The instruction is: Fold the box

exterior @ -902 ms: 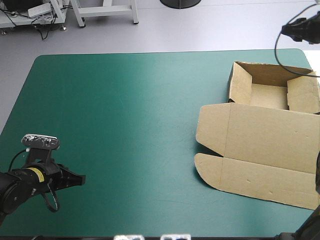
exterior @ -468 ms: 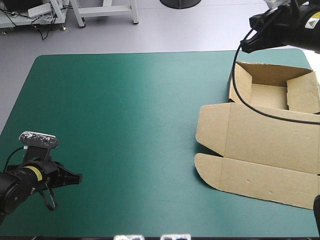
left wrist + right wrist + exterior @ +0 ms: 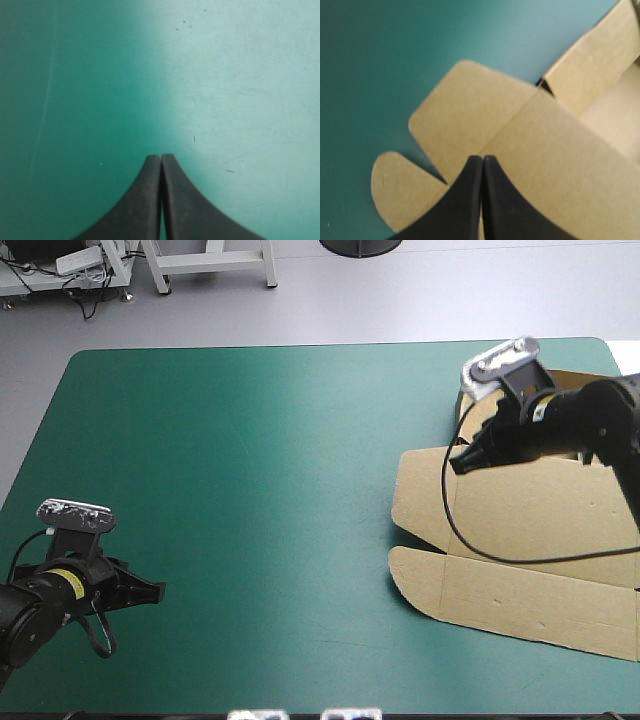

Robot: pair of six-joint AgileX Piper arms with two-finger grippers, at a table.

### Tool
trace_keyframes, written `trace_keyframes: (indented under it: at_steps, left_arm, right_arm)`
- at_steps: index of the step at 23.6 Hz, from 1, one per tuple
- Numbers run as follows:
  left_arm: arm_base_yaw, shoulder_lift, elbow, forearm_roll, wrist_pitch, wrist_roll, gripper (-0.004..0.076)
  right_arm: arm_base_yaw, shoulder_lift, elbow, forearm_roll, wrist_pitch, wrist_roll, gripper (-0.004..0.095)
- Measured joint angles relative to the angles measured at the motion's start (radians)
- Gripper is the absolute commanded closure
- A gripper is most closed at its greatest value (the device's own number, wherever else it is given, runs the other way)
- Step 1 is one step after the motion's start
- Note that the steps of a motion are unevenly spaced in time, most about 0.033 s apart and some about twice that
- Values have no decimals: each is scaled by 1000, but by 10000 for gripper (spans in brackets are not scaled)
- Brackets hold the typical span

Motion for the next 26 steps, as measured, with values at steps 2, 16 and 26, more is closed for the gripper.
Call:
trace_keyframes:
  at_steps: [2,16,26]
  left_arm:
    - [0,0,0,0,0,0,734]
    - [0,-12,0,-1,0,0,734]
    - [0,-18,0,-45,10,1,734]
  right_arm:
    - [0,-56,149,-18,0,5,925]
    - [0,-413,667,-25,-21,85,926]
    - [0,-482,719,-54,-73,133,926]
